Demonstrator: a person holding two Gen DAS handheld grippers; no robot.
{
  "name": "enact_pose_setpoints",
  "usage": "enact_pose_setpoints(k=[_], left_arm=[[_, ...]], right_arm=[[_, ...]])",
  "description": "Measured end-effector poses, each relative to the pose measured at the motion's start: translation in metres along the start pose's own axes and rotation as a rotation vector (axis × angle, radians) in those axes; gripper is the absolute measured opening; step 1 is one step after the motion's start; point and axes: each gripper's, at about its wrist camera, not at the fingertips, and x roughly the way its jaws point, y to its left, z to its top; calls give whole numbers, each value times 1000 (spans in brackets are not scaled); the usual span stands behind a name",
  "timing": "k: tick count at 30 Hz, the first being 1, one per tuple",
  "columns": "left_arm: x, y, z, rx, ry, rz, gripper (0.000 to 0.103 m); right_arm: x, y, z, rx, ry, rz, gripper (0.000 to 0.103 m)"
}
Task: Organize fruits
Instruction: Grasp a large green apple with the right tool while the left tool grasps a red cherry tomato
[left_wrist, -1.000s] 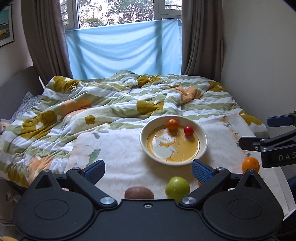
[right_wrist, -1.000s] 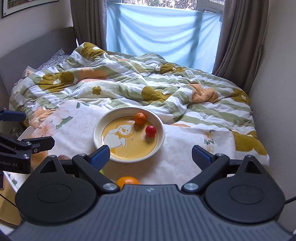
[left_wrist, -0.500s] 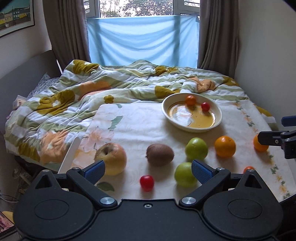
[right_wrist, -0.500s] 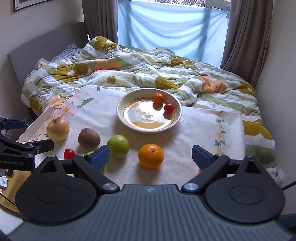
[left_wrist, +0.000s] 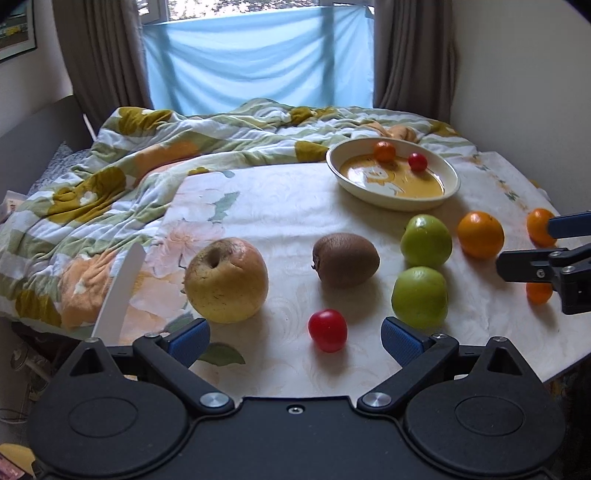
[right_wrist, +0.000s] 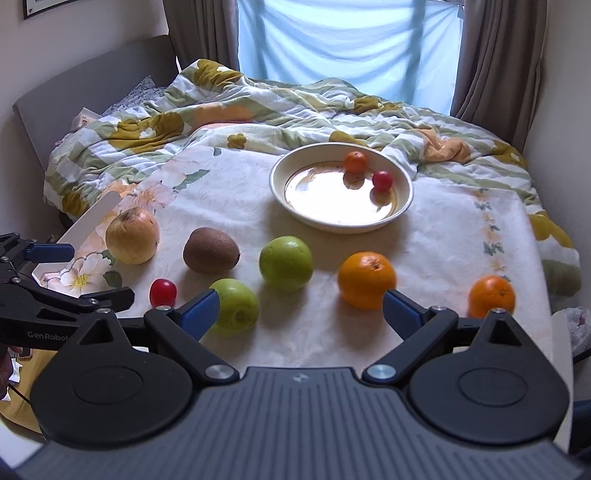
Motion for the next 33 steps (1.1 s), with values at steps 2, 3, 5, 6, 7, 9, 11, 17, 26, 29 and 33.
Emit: enact_pose_setpoints(k=[2, 3, 5, 6, 7, 9, 11, 17, 26, 29, 33], left_arm=[[7, 0, -2, 18, 3, -15, 97], [11, 0, -2, 28, 4, -24, 95], [20, 0, -4, 45, 14, -44, 89], [24, 0, -4, 52, 19, -53, 88], [28, -1, -5, 59, 24, -66, 83], [34, -1, -6, 70, 35, -90, 74], [39, -2, -8, 80, 46, -107, 67], [50, -5, -9, 85, 69, -136, 43], [52, -6, -10, 84, 67, -145, 33], [52, -6, -10, 81, 68, -141, 33], [51, -5, -11, 73, 70, -135, 33]], right_arm=[[9, 5, -4, 4, 8, 0, 103], [14, 7, -6, 9, 13, 3, 103], [22, 10, -9, 18, 21, 9, 103], [27, 11, -10, 22, 25, 13, 103], [31, 12, -12, 25, 30, 15, 103], [37, 15, -14, 33, 38, 18, 103], [43, 17, -16, 44, 45, 26, 103], [56, 21, -18, 63, 69, 51, 99], [70, 31, -20, 77, 91, 114, 88], [75, 31, -20, 90, 100, 131, 85], [82, 33, -19, 98, 106, 146, 82]])
